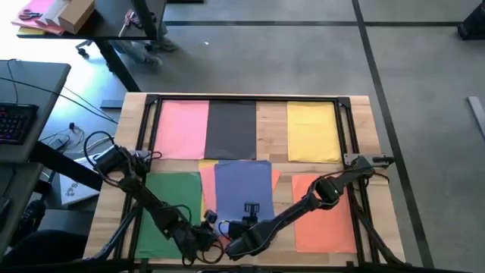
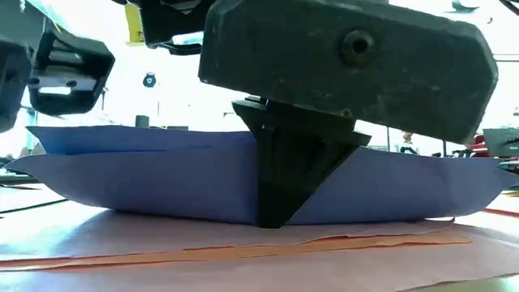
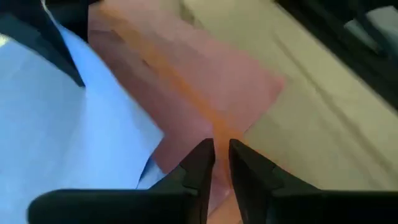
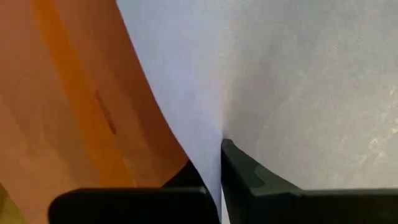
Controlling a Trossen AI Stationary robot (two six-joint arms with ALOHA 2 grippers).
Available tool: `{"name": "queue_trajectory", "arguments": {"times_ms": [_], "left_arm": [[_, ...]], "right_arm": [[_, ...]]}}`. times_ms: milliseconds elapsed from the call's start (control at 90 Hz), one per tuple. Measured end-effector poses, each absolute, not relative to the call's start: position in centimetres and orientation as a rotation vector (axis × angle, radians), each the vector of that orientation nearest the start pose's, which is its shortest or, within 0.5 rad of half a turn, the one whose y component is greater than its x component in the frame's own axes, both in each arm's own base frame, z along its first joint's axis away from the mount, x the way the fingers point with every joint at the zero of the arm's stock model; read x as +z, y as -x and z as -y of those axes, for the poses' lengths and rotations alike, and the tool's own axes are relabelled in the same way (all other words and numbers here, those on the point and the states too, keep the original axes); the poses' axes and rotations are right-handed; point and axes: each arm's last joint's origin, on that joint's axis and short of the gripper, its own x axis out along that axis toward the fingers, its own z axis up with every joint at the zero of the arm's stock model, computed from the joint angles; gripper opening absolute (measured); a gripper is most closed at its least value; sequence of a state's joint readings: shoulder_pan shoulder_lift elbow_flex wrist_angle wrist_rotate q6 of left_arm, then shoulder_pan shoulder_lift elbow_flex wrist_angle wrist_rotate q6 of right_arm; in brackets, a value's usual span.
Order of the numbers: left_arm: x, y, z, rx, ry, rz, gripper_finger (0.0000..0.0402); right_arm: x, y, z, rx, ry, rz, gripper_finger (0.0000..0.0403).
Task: Organize paper
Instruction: Stack the pink color paper on top of the other pink color paper
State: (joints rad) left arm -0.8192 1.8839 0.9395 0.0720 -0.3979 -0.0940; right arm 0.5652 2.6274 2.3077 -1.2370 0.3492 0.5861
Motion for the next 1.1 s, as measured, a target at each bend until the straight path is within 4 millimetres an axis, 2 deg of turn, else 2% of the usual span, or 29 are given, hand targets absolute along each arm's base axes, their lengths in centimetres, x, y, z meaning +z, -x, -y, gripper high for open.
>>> {"name": "queue_trajectory", "arguments": {"times_ms": [267,456,711,1011,1100], "left_arm": [[11.7,-25.3,24.3,-0.296,-0.332,-0.801,0.0127],[11.6,-25.7,23.9,-0.318,-0.272,-0.833,0.0139],[11.6,-26.0,23.6,-0.297,-0.244,-0.839,0.0103],[11.5,-26.4,23.1,-0.338,-0.154,-0.896,0.0014],[11.6,-26.3,23.1,-0.344,-0.174,-0.89,0.0004]], "right_arm": [[11.8,-43.0,-26.1,-0.236,0.2,-1.358,0.0],[11.8,-43.0,-26.1,-0.236,0.199,-1.358,0.0],[11.8,-43.0,-26.1,-0.236,0.2,-1.358,0.0],[11.8,-43.0,-26.1,-0.235,0.201,-1.358,0.0],[11.8,-43.0,-26.1,-0.23,0.207,-1.36,0.0]]}}
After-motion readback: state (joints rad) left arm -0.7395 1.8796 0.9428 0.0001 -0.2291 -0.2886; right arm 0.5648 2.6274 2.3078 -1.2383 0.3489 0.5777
